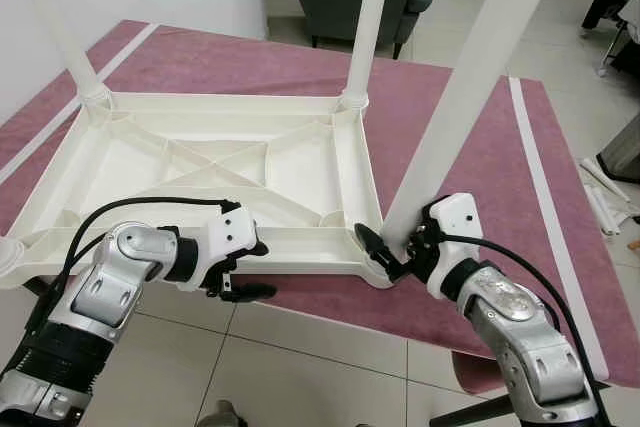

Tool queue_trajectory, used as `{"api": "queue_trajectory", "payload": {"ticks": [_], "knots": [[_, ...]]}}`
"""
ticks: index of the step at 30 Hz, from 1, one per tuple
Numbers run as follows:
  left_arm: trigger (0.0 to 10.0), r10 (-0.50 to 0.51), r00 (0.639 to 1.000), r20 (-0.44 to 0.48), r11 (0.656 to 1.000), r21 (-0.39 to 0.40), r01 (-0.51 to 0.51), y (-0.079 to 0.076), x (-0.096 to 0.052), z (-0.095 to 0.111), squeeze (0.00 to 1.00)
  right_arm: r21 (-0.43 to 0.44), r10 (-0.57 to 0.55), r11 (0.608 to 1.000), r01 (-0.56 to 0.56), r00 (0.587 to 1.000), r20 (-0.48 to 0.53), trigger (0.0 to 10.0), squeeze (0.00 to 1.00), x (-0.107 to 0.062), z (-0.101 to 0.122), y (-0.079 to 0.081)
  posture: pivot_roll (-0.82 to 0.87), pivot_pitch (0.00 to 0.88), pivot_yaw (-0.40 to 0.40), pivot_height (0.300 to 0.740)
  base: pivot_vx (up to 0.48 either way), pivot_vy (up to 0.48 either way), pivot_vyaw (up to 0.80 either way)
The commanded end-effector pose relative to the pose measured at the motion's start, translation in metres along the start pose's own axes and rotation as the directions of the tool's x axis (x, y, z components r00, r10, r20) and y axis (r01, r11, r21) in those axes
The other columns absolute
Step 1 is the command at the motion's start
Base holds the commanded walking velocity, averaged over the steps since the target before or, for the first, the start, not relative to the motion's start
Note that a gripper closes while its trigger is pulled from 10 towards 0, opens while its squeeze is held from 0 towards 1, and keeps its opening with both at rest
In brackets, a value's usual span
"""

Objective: Building children table

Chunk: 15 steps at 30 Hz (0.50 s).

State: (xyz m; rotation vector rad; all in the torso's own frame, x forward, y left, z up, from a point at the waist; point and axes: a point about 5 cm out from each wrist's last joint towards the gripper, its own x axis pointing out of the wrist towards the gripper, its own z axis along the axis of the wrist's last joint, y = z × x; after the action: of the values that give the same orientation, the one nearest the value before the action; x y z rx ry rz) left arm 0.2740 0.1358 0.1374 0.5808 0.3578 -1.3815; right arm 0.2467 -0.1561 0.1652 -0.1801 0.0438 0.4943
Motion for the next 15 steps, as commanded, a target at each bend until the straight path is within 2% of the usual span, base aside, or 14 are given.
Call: {"api": "queue_trajectory", "payload": {"ticks": [1,2,3,4,7,15], "knots": [[4.4,0.089,0.995,-0.043,0.996,0.036,-0.087,0.005,0.0,-0.005,0.0,-0.001,-0.013,1.0,0.013,1.0,-0.013,10.0,0.0,-0.001,-0.002,-0.003,0.08,0.034,0.019,0.74,0.0,0.0,0.0],[4.4,0.089,0.995,-0.043,0.996,0.036,-0.087,0.005,0.0,-0.005,0.0,-0.001,-0.013,1.0,0.013,1.0,-0.013,10.0,0.0,-0.001,-0.002,-0.003,0.08,0.034,0.019,0.74,0.0,0.0,0.0],[0.0,0.07,0.995,-0.07,0.994,0.084,-0.064,0.004,0.001,-0.008,0.0,-0.003,-0.015,1.0,0.015,1.0,-0.014,10.0,0.0,-0.001,-0.002,-0.003,0.07,0.035,0.019,0.74,0.0,0.0,0.0],[0.0,0.058,0.993,-0.098,0.991,0.123,-0.046,0.004,0.001,-0.011,0.0,-0.004,-0.017,1.0,0.016,1.0,-0.015,10.0,0.0,-0.002,-0.002,-0.004,0.07,0.036,0.018,0.74,0.0,0.0,0.0],[0.0,0.041,0.992,-0.118,0.986,0.164,-0.021,0.005,0.003,-0.011,0.0,-0.005,-0.019,1.0,0.019,1.0,-0.016,10.0,0.0,-0.002,-0.002,-0.004,0.07,0.036,0.018,0.74,0.0,0.0,0.0],[0.0,-0.013,0.996,-0.084,0.97,0.241,0.033,0.017,0.012,0.004,0.0,-0.015,-0.022,1.0,0.022,1.0,-0.014,10.0,0.0,-0.003,0.0,-0.007,0.06,0.035,0.021,0.74,0.0,0.0,0.0]]}}
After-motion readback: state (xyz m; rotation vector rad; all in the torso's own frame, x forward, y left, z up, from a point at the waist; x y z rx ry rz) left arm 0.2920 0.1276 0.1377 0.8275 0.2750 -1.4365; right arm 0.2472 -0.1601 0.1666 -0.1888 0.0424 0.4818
